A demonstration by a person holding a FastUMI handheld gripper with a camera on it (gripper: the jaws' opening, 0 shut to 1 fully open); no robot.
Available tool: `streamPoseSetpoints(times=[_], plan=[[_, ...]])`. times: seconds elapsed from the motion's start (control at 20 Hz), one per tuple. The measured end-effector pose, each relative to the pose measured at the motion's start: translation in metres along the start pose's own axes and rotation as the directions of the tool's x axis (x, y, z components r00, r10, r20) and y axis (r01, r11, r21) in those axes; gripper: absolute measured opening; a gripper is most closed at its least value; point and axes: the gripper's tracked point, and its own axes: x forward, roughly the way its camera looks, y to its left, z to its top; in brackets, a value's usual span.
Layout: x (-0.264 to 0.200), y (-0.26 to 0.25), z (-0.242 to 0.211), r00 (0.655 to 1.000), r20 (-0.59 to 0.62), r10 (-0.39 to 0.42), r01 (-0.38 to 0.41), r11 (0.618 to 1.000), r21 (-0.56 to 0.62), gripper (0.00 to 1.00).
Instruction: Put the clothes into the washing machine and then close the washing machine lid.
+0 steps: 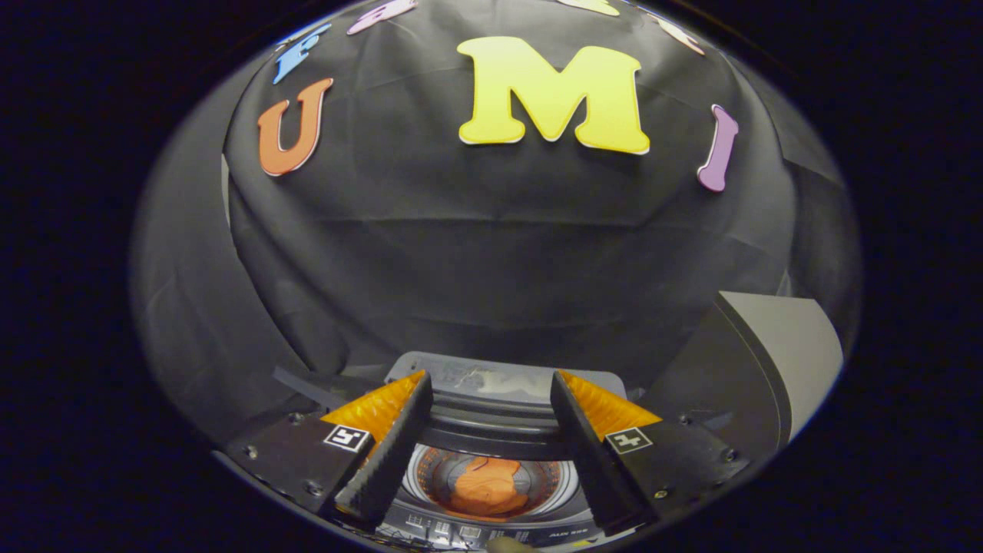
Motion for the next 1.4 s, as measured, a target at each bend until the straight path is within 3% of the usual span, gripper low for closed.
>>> streamPoseSetpoints(times=[0.45,1.05,1.4], plan=[[0.005,-0.010,-0.094,0.963,-0.270,0.014,-0.011,1.000,0.012,0.98],[-0.020,-0.026,-0.084,0.976,-0.219,0.003,0.002,1.000,0.024,0.97],[-0.097,-0.033,-0.041,0.996,-0.040,0.075,-0.074,0.997,0.023,0.97]])
